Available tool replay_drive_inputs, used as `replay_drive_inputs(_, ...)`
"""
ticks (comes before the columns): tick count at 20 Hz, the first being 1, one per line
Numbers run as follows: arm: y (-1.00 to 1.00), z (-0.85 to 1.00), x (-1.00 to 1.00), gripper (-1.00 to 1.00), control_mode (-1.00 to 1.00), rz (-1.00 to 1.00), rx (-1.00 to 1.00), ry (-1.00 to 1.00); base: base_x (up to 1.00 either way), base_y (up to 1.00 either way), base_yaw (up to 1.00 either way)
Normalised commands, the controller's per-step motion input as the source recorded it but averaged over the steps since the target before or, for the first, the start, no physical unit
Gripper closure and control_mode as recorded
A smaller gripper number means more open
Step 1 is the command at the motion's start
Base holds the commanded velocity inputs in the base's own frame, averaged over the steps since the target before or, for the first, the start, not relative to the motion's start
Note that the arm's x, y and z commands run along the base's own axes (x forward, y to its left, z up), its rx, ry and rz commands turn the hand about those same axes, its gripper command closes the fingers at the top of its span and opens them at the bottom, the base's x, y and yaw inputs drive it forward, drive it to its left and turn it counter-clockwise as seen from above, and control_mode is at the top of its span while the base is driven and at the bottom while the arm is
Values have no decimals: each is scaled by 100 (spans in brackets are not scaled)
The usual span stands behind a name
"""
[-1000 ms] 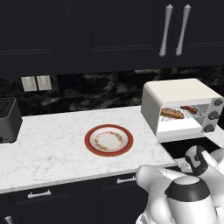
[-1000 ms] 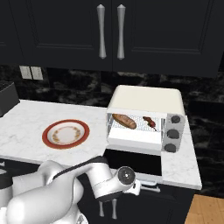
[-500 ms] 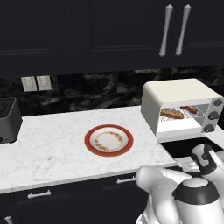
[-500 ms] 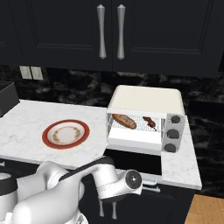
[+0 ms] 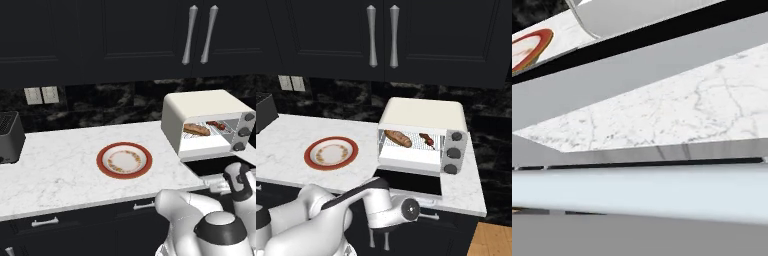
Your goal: Pick up the kebab skewer and baguette bread, and place them inside the toaster oven. Close the toaster oven door and start by setting the timer.
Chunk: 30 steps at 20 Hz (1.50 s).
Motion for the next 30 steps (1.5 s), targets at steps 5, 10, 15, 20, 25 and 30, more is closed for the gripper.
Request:
replay_drive_inputs(5,13,46,63,-100,-100,-4,0,-4,0,0,0)
replay_drive_inputs(10,3,53,74,-100,-100,-3,0,0,0,0,0)
replay_drive_inputs(15,7,46,71,-100,-100,-2,0,0,0,0,0)
replay_drive_inputs(20,17,41,76,-100,-100,-1,0,0,0,0,0)
replay_drive_inputs(25,30,16,73,-100,-100,-2,0,0,0,0,0)
replay_drive_inputs(30,50,10,76,-100,-100,-4,-1,0,0,0,0)
